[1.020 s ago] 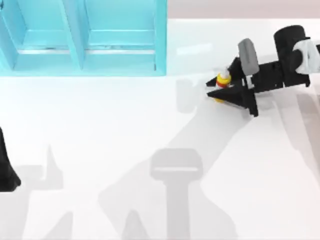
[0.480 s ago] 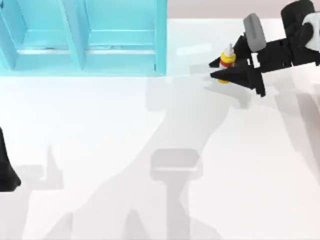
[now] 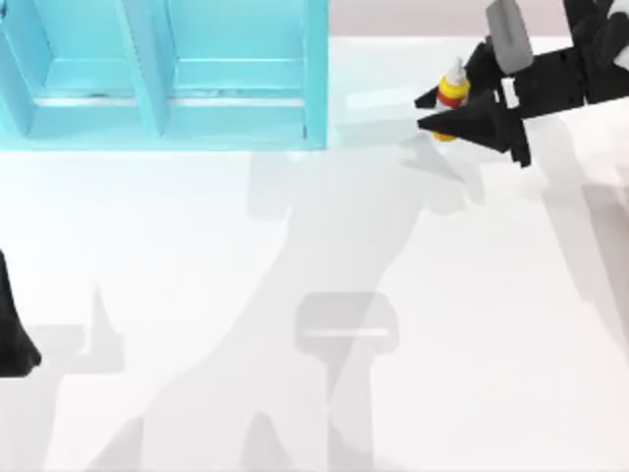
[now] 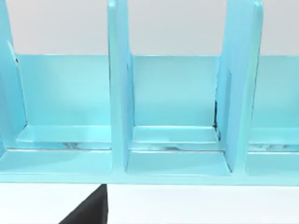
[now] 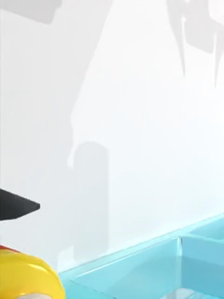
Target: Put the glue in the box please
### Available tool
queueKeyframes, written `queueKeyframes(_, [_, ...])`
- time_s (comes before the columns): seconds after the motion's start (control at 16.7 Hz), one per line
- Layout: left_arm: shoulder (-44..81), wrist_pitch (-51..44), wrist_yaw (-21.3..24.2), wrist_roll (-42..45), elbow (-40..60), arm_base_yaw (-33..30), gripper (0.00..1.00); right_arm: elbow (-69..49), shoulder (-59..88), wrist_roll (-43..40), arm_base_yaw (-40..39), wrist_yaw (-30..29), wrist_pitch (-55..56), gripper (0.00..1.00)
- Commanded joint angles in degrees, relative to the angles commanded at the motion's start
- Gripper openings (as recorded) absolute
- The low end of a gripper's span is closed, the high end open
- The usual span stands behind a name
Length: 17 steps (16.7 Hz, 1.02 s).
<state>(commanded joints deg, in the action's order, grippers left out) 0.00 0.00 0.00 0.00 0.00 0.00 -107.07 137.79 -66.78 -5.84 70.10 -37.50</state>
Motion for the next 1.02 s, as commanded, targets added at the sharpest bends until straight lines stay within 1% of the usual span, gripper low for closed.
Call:
queueKeyframes(0.18, [0.0, 0.0, 0.0, 0.0, 0.0, 0.0, 1.0, 1.28, -1.71, -1.93, 1.92, 0.02, -0.99, 0.0])
queueKeyframes(0.36, [0.0, 0.0, 0.0, 0.0, 0.0, 0.0, 1.0, 6.63, -5.54, -8.25, 9.19, -0.88, -6.04, 0.0])
queueKeyframes(0.54, [0.0, 0.0, 0.0, 0.0, 0.0, 0.0, 1.0, 13.18, -11.03, -18.23, 21.9, -3.52, -13.21, 0.0])
queueKeyframes(0.78, [0.0, 0.0, 0.0, 0.0, 0.0, 0.0, 1.0, 23.42, -14.58, -34.68, 41.52, -6.55, -23.83, 0.0])
queueKeyframes(0.9, [0.0, 0.0, 0.0, 0.0, 0.0, 0.0, 1.0, 27.77, -14.57, -42.87, 48.63, -7.25, -29.69, 0.0])
queueKeyframes(1.02, [0.0, 0.0, 0.0, 0.0, 0.0, 0.0, 1.0, 30.39, -14.93, -50.03, 53.69, -7.73, -35.07, 0.0])
